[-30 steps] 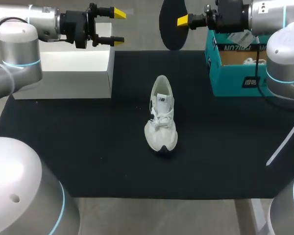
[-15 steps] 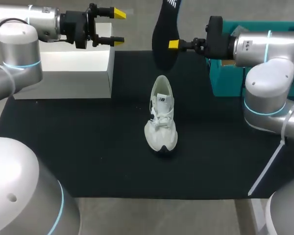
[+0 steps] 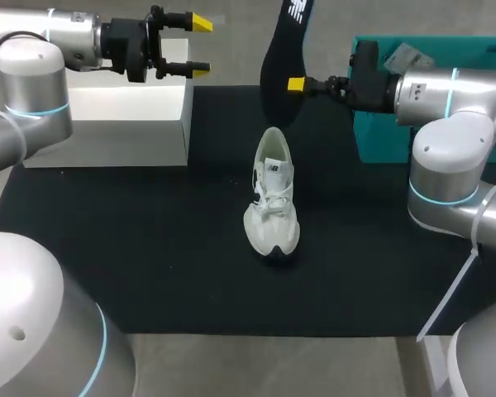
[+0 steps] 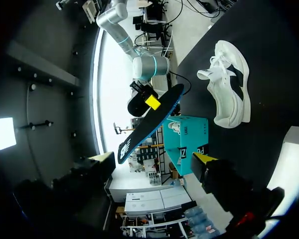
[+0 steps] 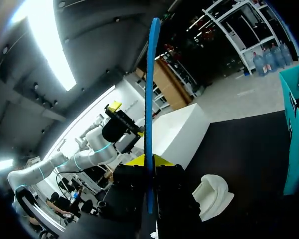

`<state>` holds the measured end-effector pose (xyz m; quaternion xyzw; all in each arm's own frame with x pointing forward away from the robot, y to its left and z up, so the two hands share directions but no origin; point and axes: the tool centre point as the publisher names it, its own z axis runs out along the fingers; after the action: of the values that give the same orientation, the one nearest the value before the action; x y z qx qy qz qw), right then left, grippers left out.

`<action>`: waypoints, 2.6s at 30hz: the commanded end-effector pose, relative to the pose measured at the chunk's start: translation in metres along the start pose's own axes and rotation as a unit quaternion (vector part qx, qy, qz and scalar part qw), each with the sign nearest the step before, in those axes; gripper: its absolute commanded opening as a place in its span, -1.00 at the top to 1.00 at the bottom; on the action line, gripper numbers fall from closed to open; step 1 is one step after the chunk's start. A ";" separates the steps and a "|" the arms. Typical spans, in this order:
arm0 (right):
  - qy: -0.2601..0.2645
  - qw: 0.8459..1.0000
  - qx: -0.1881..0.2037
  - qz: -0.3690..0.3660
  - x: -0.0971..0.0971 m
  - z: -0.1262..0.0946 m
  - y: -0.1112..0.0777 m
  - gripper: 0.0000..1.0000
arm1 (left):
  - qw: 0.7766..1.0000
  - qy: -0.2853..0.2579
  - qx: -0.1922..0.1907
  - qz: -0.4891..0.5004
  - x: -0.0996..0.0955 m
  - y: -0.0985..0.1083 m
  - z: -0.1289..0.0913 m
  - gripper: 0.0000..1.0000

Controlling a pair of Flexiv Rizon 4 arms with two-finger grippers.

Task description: Take the shoe out of the shoebox, open the shoe tongue, remove and reinsert the insole, then place the shoe into the shoebox

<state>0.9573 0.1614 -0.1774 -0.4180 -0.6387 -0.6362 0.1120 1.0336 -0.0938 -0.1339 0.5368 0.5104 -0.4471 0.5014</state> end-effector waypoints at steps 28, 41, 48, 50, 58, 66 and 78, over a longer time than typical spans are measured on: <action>0.037 0.998 0.033 0.025 -0.058 0.019 -0.034 1.00 | 1.000 0.001 0.000 0.000 0.000 0.000 0.000 -1.00; 0.053 0.996 0.060 0.032 -0.063 0.024 -0.037 1.00 | 1.000 0.001 0.000 0.000 0.000 0.000 0.000 -1.00; 0.078 0.996 0.041 -0.007 -0.066 0.026 -0.039 1.00 | 1.000 0.001 0.000 0.000 0.000 0.000 0.000 -1.00; 0.084 0.996 0.033 -0.027 -0.071 0.033 -0.044 1.00 | 1.000 0.001 0.000 0.000 0.000 0.000 0.000 -1.00; 0.091 0.995 0.029 -0.039 -0.087 0.051 -0.056 1.00 | 1.000 0.001 0.000 0.000 0.000 0.000 0.000 -1.00; 0.082 0.995 0.026 -0.055 -0.097 0.053 -0.061 1.00 | 1.000 0.001 0.000 0.000 0.000 0.000 0.000 -1.00; 0.079 0.995 0.013 -0.065 -0.107 0.051 -0.088 1.00 | 1.000 0.001 0.000 0.000 0.000 0.000 0.000 -1.00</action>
<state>0.9887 0.1755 -0.3176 -0.3182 -0.6640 -0.6640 0.1297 1.0333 -0.0939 -0.1334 0.5365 0.5107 -0.4471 0.5016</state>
